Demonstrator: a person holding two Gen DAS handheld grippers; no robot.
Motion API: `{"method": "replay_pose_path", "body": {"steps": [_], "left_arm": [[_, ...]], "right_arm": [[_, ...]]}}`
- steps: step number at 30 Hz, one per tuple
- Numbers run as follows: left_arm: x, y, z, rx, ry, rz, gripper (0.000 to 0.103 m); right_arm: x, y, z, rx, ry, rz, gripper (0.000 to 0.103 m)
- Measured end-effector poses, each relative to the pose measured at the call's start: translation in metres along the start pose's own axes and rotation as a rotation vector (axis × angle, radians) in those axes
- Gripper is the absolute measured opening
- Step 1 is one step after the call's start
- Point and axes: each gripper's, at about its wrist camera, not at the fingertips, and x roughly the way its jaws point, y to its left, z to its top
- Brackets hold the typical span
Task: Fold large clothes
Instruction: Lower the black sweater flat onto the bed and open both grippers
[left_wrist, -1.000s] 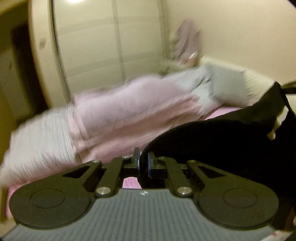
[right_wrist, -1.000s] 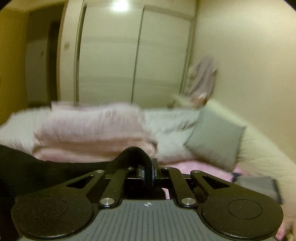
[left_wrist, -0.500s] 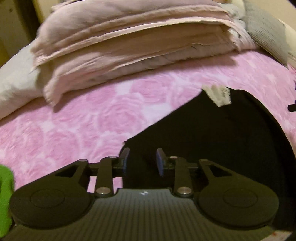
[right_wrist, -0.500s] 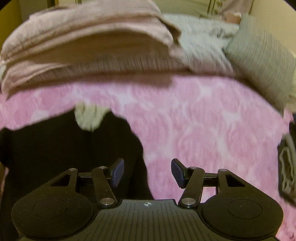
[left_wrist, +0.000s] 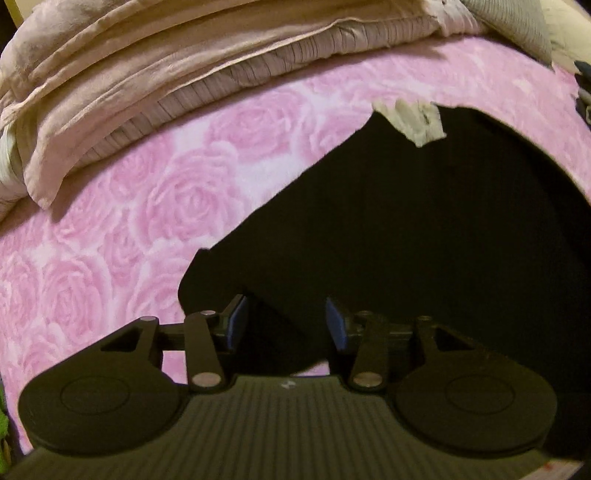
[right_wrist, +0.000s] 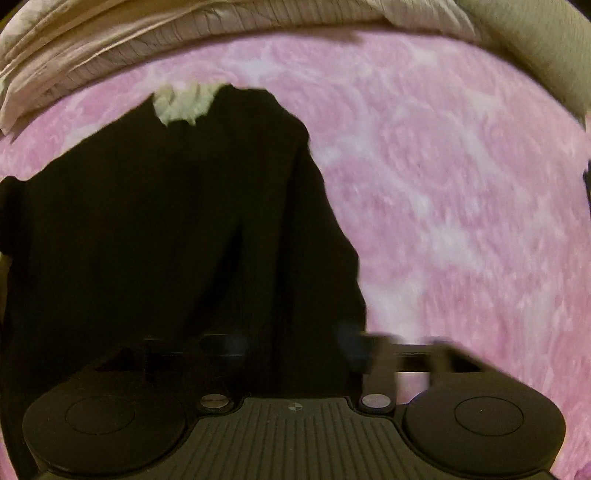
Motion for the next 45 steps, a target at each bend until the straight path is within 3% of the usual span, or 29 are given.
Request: {"method": "replay_pose_path", "body": {"steps": [4, 10, 13, 16, 22, 29, 35, 40, 41, 42, 43, 44, 45], "left_arm": [[-0.010, 0.001, 0.000, -0.005, -0.003, 0.020, 0.041], [-0.024, 0.002, 0.005, -0.024, -0.028, 0.068, 0.042], [-0.030, -0.001, -0.002, -0.050, -0.029, 0.082, 0.043], [-0.041, -0.010, -0.020, -0.059, -0.020, 0.080, 0.047], [-0.076, -0.031, -0.075, -0.105, 0.025, 0.034, 0.048], [-0.101, -0.068, -0.163, -0.167, 0.137, -0.120, 0.048], [-0.094, -0.100, -0.220, -0.192, 0.197, -0.211, 0.048], [-0.090, -0.117, -0.242, -0.162, 0.169, -0.210, 0.046], [-0.091, -0.117, -0.242, -0.154, 0.162, -0.210, 0.036], [-0.092, -0.117, -0.242, -0.152, 0.158, -0.217, 0.027], [-0.093, -0.116, -0.240, -0.140, 0.158, -0.231, 0.009], [-0.095, -0.115, -0.239, -0.144, 0.161, -0.237, 0.004], [-0.098, -0.115, -0.238, -0.144, 0.159, -0.233, 0.003]], "right_arm": [[-0.020, -0.041, 0.013, 0.004, -0.039, -0.094, 0.000], [-0.037, -0.124, 0.083, -0.112, -0.169, -0.355, 0.002], [-0.019, -0.143, 0.104, -0.096, -0.156, -0.377, 0.051], [-0.020, -0.134, 0.100, -0.058, -0.207, -0.347, 0.054], [-0.036, -0.084, 0.027, -0.025, -0.199, -0.172, 0.054], [-0.060, -0.032, -0.117, 0.116, -0.064, 0.061, 0.054], [-0.066, -0.001, -0.205, 0.167, 0.044, 0.108, 0.054], [-0.058, 0.009, -0.241, 0.214, 0.020, 0.095, 0.054], [-0.057, 0.009, -0.242, 0.222, 0.008, 0.090, 0.053], [-0.057, 0.011, -0.241, 0.222, 0.004, 0.084, 0.051], [-0.057, 0.013, -0.239, 0.215, 0.003, 0.077, 0.031], [-0.057, 0.016, -0.236, 0.199, 0.006, 0.077, 0.004], [-0.057, 0.017, -0.233, 0.186, 0.015, 0.087, 0.002]]}}
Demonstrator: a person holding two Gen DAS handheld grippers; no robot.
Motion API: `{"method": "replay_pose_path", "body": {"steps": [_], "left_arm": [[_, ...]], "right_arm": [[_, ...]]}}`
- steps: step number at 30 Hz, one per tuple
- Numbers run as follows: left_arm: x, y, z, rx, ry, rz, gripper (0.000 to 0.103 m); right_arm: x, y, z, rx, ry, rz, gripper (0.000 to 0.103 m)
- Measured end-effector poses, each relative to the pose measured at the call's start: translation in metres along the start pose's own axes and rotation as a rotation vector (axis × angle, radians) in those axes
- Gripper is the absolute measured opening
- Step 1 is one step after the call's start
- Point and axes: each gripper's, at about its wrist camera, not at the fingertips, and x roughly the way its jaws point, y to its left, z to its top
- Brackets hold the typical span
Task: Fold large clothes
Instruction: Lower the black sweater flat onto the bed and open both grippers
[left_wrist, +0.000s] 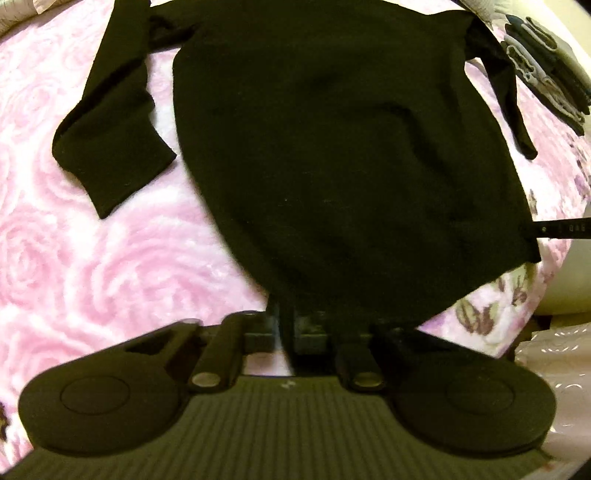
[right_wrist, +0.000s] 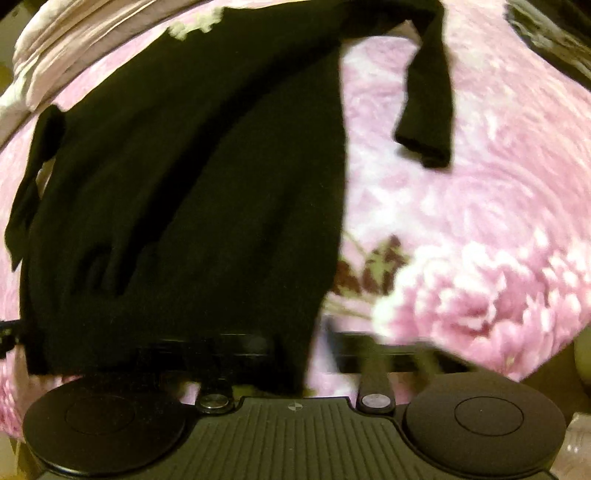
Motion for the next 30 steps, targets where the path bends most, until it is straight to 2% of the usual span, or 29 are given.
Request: {"method": "replay_pose_path", "body": {"steps": [2, 5, 7, 9, 13, 14, 15, 16, 17, 19, 24, 26, 28, 30], "left_arm": [[-0.009, -0.004, -0.003, 0.013, -0.011, 0.014, 0.002], [-0.036, -0.006, -0.006, -0.003, -0.026, 0.005, 0.002], [-0.048, -0.015, -0.007, -0.002, -0.022, -0.011, 0.002], [-0.046, -0.026, -0.014, 0.011, -0.003, -0.009, 0.002], [-0.025, -0.030, -0.016, 0.000, 0.046, 0.021, 0.003], [-0.024, -0.028, -0.012, -0.010, 0.055, 0.021, 0.007], [-0.025, -0.025, -0.010, -0.018, 0.060, 0.033, 0.011], [-0.029, -0.023, -0.008, -0.020, 0.061, 0.052, 0.013], [-0.035, -0.020, -0.006, -0.015, 0.054, 0.080, 0.015], [-0.046, -0.010, -0.003, -0.019, 0.033, 0.126, 0.023], [-0.068, 0.029, 0.014, -0.018, -0.048, 0.256, 0.033], [-0.068, 0.047, 0.030, -0.008, -0.082, 0.294, 0.042], [-0.063, 0.058, 0.045, 0.013, -0.113, 0.307, 0.046], [-0.052, 0.061, 0.059, 0.100, -0.146, 0.294, 0.049]], "right_arm": [[-0.005, 0.002, 0.009, -0.017, 0.022, -0.011, 0.000], [-0.035, -0.003, 0.016, -0.041, 0.014, -0.055, 0.000], [-0.051, -0.011, 0.007, -0.058, 0.021, -0.090, 0.000], [-0.062, -0.019, 0.001, -0.087, 0.034, -0.119, 0.000], [-0.038, -0.033, -0.001, -0.071, 0.117, -0.141, 0.000], [-0.042, -0.044, -0.008, -0.064, 0.125, -0.163, 0.000], [-0.040, -0.044, -0.005, -0.064, 0.120, -0.179, 0.004], [-0.042, -0.043, -0.002, -0.076, 0.102, -0.190, 0.016], [-0.046, -0.040, 0.001, -0.096, 0.081, -0.194, 0.039], [-0.055, -0.033, 0.010, -0.127, 0.033, -0.188, 0.055], [-0.065, 0.005, 0.043, -0.175, -0.036, -0.118, 0.055], [-0.060, 0.038, 0.054, -0.218, -0.051, -0.082, 0.055], [-0.054, 0.075, 0.066, -0.256, -0.069, -0.043, 0.055], [-0.047, 0.100, 0.069, -0.292, -0.079, -0.024, 0.055]]}}
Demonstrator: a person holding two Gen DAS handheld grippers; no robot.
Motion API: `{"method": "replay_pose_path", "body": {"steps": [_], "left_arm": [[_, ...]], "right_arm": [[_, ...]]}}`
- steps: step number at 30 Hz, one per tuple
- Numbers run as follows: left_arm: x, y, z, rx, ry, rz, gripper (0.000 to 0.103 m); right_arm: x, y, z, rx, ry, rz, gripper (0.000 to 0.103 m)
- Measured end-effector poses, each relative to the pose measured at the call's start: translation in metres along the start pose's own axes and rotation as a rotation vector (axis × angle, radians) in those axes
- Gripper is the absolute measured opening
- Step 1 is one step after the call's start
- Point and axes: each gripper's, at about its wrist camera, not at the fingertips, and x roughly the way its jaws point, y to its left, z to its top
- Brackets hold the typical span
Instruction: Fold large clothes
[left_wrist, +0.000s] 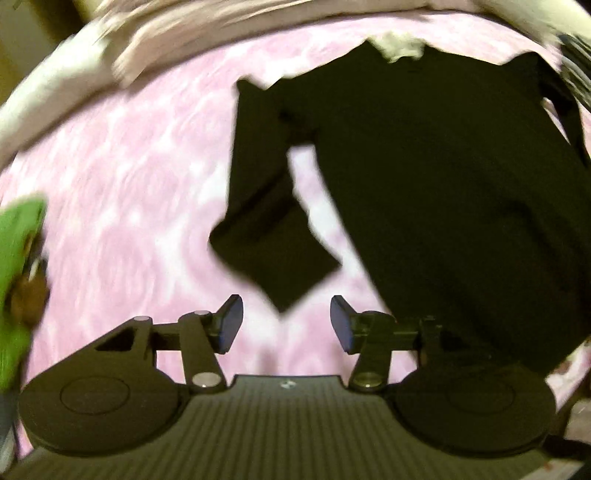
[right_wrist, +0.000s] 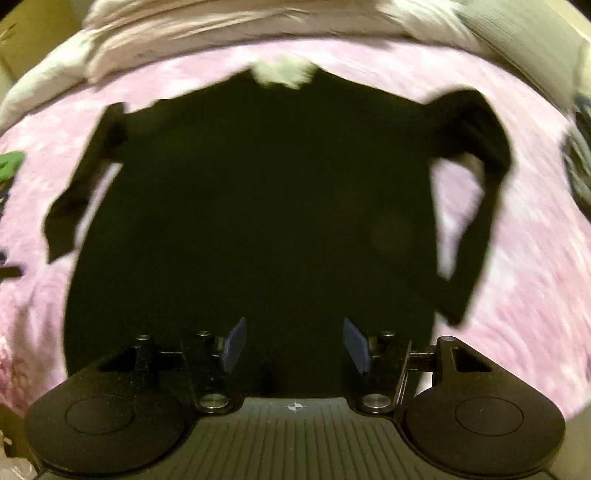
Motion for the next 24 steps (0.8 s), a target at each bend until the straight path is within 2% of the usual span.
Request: {"method": "replay_pose_path", "body": {"steps": [2, 6, 7, 8, 9, 10, 11, 14, 18, 21, 24], "left_arm": [[0.015, -0.006, 0.004, 0.089, -0.027, -0.016, 0.051], [0.062, -0.010, 0.005, 0.228, -0.025, -0.083, 0.051], [0.071, -0.008, 0.006, 0.240, -0.023, -0.106, 0.045], [0.075, -0.003, 0.008, 0.241, -0.026, -0.137, 0.026], [0.076, 0.003, 0.009, 0.233, -0.031, -0.157, 0.013], [0.071, 0.012, 0.013, 0.214, -0.035, -0.154, 0.006], [0.061, 0.024, 0.013, 0.182, -0.050, -0.165, 0.006], [0.017, 0.091, 0.025, 0.035, -0.122, -0.175, 0.006], [-0.036, 0.199, 0.036, -0.128, -0.188, -0.071, 0.006], [-0.044, 0.262, 0.039, -0.162, -0.183, 0.017, 0.006], [-0.023, 0.297, 0.036, -0.182, -0.118, 0.030, 0.008]], "right_arm": [[0.010, 0.026, 0.011, -0.020, -0.002, 0.004, 0.055], [0.028, 0.048, 0.007, 0.005, 0.015, -0.017, 0.055], [0.029, 0.056, 0.003, 0.014, 0.024, -0.025, 0.055], [0.035, 0.060, 0.005, 0.019, 0.034, -0.036, 0.055], [0.039, 0.064, 0.005, 0.022, 0.041, -0.048, 0.055], [0.043, 0.066, 0.004, 0.027, 0.047, -0.059, 0.055], [0.047, 0.069, 0.008, 0.036, 0.055, -0.069, 0.055], [0.046, 0.086, 0.019, 0.058, 0.057, -0.082, 0.055], [0.043, 0.111, 0.046, 0.055, 0.034, -0.073, 0.055], [0.044, 0.128, 0.069, 0.046, 0.000, -0.060, 0.055], [0.051, 0.145, 0.084, 0.040, -0.019, -0.057, 0.055]]}}
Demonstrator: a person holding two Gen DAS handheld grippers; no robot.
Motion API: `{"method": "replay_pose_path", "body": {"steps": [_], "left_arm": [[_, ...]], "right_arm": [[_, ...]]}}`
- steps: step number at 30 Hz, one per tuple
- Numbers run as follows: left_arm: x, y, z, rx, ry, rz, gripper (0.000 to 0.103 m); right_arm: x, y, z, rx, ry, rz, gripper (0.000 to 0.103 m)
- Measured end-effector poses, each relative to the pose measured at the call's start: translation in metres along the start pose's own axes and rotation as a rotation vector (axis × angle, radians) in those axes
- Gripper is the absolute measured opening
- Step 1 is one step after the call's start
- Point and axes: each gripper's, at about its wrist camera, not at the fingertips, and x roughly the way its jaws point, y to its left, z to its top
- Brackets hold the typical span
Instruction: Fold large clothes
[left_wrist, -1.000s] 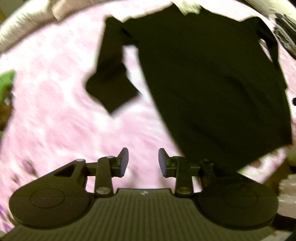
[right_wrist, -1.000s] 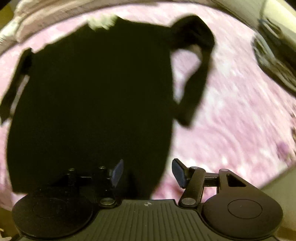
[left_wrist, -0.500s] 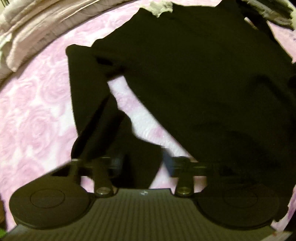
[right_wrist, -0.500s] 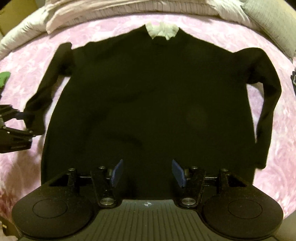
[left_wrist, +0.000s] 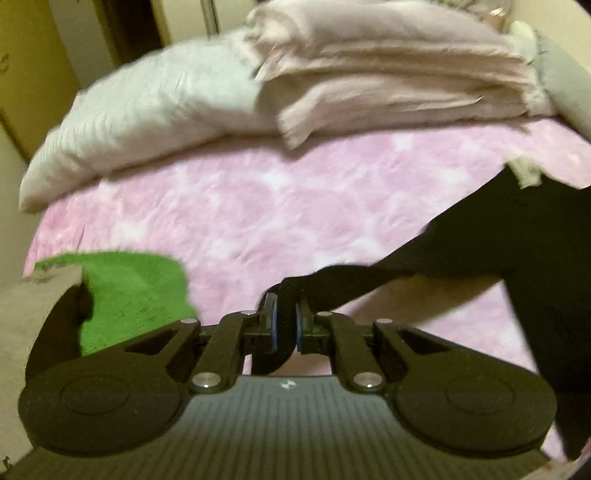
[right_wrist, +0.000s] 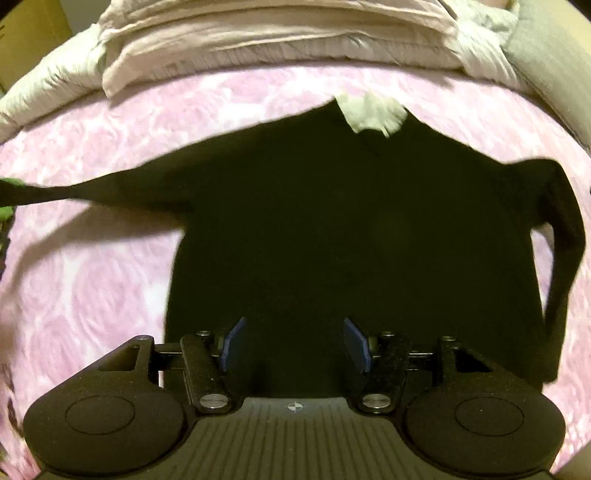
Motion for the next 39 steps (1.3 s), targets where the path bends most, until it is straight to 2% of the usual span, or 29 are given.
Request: {"method": "replay_pose_path", "body": {"steps": [2, 4, 8, 11, 14, 16, 18, 20, 22, 24, 25, 26, 27, 29, 30, 32, 35, 36, 37, 39], "left_arm": [[0.021, 0.012, -0.004, -0.037, 0.057, 0.030, 0.016], [0.035, 0.015, -0.011, -0.070, 0.097, 0.077, 0.016], [0.036, 0.018, -0.035, -0.067, 0.109, 0.073, 0.028], [0.040, 0.000, -0.046, 0.013, 0.111, 0.049, 0.042], [0.050, -0.010, -0.054, 0.042, 0.115, 0.023, 0.047], [0.057, -0.020, -0.056, 0.095, 0.100, 0.045, 0.051], [0.072, -0.027, -0.059, 0.168, 0.095, 0.063, 0.052], [0.091, -0.030, -0.064, 0.251, 0.093, 0.063, 0.058], [0.112, -0.026, -0.065, 0.297, 0.120, 0.049, 0.058], [0.130, -0.018, -0.064, 0.288, 0.172, 0.002, 0.057], [0.137, -0.015, -0.063, 0.281, 0.199, -0.028, 0.054], [0.141, -0.012, -0.062, 0.276, 0.216, -0.054, 0.040], [0.142, -0.010, -0.060, 0.272, 0.222, -0.081, 0.032], [0.138, -0.011, -0.057, 0.296, 0.223, -0.090, 0.009], [0.130, -0.014, -0.055, 0.322, 0.197, -0.080, 0.009], [0.101, -0.019, -0.049, 0.392, 0.072, -0.017, 0.008], [0.053, -0.026, -0.049, 0.547, -0.147, 0.153, 0.009], [0.045, -0.029, -0.055, 0.599, -0.175, 0.181, 0.009], [0.044, -0.033, -0.062, 0.648, -0.163, 0.201, 0.011], [0.055, -0.042, -0.086, 0.733, -0.066, 0.232, 0.014]], "right_arm": [[0.006, 0.007, 0.005, -0.008, 0.002, 0.002, 0.055], [0.010, 0.012, 0.007, -0.022, 0.007, 0.001, 0.055], [0.014, 0.013, 0.003, -0.032, 0.030, -0.014, 0.055], [0.020, 0.010, 0.002, -0.025, 0.057, -0.022, 0.055], [0.022, 0.008, 0.001, -0.018, 0.063, -0.022, 0.055], [0.022, 0.007, 0.000, -0.021, 0.063, -0.029, 0.055], [0.022, 0.006, -0.001, -0.016, 0.067, -0.031, 0.055], [0.024, 0.003, -0.003, -0.016, 0.071, -0.035, 0.055], [0.024, 0.000, -0.005, -0.025, 0.070, -0.044, 0.055], [0.024, -0.003, -0.009, -0.032, 0.062, -0.057, 0.055], [0.024, -0.005, -0.011, -0.035, 0.061, -0.065, 0.055], [0.025, -0.007, -0.014, -0.036, 0.063, -0.075, 0.055], [0.026, -0.009, -0.017, -0.035, 0.065, -0.083, 0.055], [0.027, -0.010, -0.022, -0.028, 0.070, -0.096, 0.055], [0.028, -0.010, -0.023, -0.022, 0.073, -0.100, 0.055], [0.027, -0.009, -0.023, -0.009, 0.074, -0.095, 0.055], [0.021, -0.003, -0.017, -0.008, 0.048, -0.079, 0.055], [0.020, -0.001, -0.014, -0.010, 0.038, -0.076, 0.055], [0.019, 0.000, -0.012, -0.009, 0.028, -0.074, 0.055], [0.020, 0.002, -0.008, 0.000, 0.017, -0.069, 0.055]]}}
